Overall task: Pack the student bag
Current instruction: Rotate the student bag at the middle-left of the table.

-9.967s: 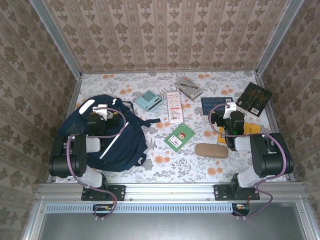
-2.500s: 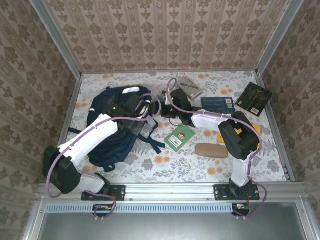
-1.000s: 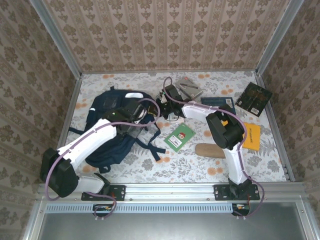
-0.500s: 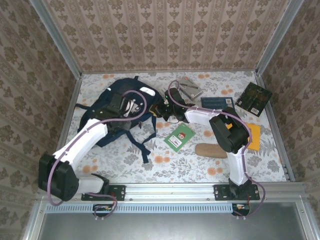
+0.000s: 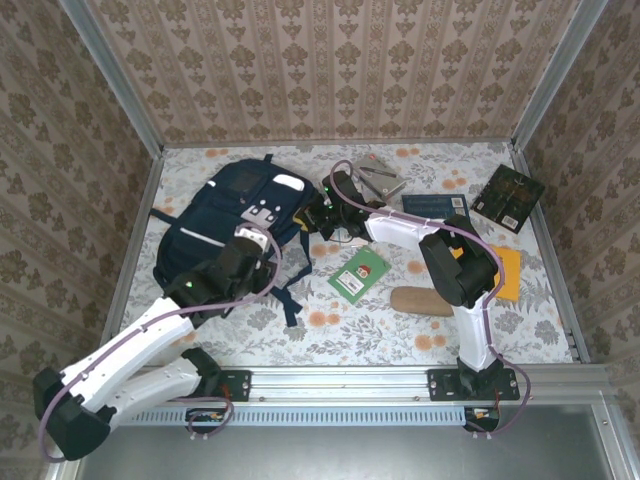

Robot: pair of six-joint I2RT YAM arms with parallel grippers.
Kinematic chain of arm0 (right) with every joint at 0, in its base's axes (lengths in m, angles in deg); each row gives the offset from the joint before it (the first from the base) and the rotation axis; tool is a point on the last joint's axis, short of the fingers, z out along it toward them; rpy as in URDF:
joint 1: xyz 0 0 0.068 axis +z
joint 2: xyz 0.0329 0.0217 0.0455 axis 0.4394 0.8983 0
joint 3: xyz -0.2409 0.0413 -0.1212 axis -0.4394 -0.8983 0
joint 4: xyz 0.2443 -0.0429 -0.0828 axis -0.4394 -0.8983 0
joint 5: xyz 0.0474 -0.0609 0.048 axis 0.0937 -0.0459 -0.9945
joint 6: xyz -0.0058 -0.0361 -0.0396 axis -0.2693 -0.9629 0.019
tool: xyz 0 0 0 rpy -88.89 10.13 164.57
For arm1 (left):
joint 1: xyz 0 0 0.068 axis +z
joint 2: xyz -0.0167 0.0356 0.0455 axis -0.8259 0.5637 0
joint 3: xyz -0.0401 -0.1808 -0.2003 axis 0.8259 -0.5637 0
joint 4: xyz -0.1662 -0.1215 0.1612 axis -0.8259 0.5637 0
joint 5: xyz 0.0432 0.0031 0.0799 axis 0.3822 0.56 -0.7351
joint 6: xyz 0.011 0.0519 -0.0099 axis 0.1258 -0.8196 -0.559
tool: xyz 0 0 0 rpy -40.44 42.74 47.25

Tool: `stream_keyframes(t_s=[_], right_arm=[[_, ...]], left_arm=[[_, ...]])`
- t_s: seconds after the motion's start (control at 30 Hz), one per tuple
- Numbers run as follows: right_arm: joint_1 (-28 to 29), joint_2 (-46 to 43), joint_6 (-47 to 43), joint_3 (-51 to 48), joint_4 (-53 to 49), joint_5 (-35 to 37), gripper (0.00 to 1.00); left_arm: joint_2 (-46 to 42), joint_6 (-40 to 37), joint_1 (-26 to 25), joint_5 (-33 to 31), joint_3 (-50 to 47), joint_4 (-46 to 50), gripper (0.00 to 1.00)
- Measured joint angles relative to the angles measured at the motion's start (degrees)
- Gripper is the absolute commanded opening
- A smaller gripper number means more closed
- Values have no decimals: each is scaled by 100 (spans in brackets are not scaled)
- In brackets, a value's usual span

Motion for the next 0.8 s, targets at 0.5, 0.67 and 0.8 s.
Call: stream_keyframes(t_s=[0.5,0.67,0.8], right_arm=[[57,0,68,4,-44,0,0],[76,0,125,7,-42,74,0],[74,0,186,7,-42,131,0]], left_arm=[[1314,564,986,299,-636,-1390,32],[1423,492,1351,763,-656,-1628,33],[1578,337,1392,927,-656,-1746,36]])
